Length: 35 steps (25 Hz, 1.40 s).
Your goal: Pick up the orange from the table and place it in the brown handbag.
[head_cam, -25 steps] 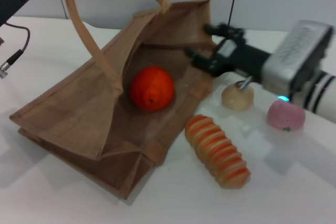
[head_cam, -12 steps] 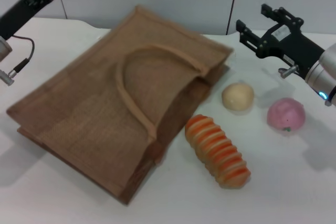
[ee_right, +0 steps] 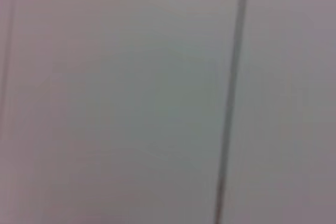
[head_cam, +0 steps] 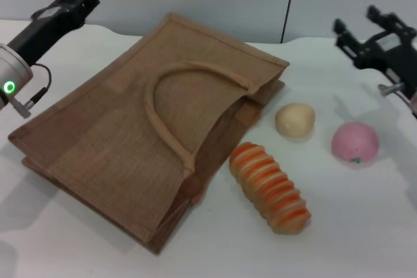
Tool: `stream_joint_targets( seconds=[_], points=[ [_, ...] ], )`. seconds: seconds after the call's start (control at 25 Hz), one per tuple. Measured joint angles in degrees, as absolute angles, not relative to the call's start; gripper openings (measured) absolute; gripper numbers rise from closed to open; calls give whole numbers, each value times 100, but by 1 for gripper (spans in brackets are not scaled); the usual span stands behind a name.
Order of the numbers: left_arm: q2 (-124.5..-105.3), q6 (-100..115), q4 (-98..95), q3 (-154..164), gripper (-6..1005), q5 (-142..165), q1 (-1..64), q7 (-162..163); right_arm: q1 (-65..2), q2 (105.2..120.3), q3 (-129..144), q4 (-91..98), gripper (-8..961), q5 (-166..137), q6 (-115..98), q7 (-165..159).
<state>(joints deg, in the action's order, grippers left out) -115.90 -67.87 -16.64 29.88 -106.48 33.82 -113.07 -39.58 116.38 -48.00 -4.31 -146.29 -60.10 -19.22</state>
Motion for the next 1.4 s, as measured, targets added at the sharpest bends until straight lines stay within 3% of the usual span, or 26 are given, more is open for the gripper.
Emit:
stream_joint_targets(
  seconds=[0.84, 1.4],
  points=[
    [-11636, -6281, -314, 2988, 502, -13486, 3439, -14511, -3403, 11676, -6126, -201, 698, -13909, -6195, -1932],
    [-11637, -6240, -212, 2988, 500, -13833, 3428, -14596, -3268, 11681, -6135, -123, 698, -13388, -6218, -1955]
  ],
)
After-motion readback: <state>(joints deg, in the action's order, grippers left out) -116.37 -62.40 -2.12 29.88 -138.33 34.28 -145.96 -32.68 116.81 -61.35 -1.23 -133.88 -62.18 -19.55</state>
